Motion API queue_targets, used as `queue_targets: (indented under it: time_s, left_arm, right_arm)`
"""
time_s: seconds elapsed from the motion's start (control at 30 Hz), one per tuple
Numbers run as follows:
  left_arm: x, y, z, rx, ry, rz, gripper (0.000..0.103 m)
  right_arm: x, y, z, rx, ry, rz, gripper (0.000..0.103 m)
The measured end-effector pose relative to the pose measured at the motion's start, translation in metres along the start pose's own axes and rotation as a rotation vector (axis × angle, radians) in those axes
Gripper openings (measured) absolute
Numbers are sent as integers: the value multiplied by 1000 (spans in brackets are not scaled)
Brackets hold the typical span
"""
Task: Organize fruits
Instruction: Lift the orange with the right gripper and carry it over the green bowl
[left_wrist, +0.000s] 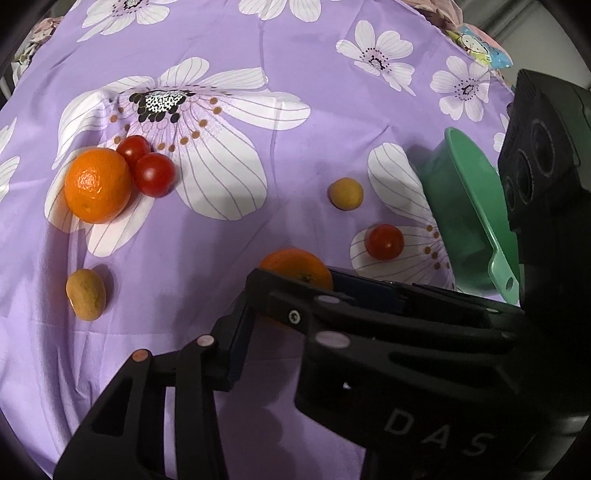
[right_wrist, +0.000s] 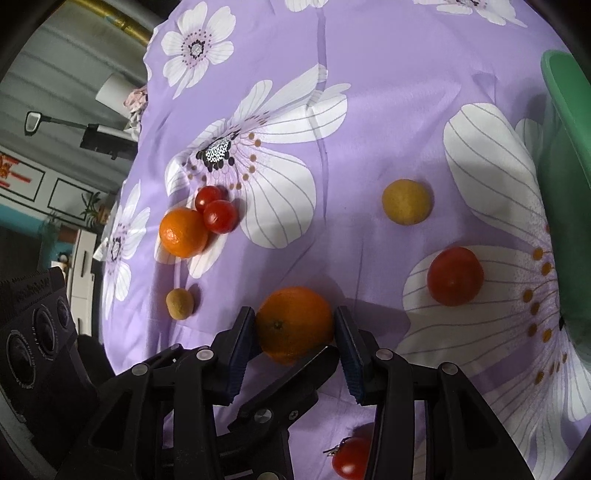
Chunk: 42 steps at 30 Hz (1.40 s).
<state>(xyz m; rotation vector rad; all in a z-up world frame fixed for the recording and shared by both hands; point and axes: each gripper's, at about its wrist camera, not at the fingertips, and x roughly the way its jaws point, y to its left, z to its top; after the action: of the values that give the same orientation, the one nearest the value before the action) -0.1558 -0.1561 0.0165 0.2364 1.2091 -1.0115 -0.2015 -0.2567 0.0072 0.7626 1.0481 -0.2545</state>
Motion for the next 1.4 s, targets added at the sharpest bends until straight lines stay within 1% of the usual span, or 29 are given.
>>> queue_targets:
  time_s: [0.13,0.2,0.37,0.53,0.8,1.07,1.4]
  left_arm:
    - [-2,-1,1,8,-12,2,41]
    - [-7,-3,1,16,-36,6,41]
    - [-19,-8,-1,40,-98,3,41]
    - [-24,-12,1,44,-127,4,41]
    - [-42,-26,0,79,-202,12,41]
    - [-54,-42,4,116,-242,20,41]
    - [-62,-75,13,201,-282,13,41]
  right_arm:
    - [-3,0,0,-10,-10,-5,45]
    - [-6,2,0,-17,-21,-2,45]
    - [-21,8,-1,-58,-83,-5,45]
    - [-29,11,-1,-74,-109,-6,45]
    - [-48,20,-4,-118,-166,-5,45]
    - [-69,22,-4,-134,-220,3,45]
    - [-104,9,-6,-119,-310,10,45]
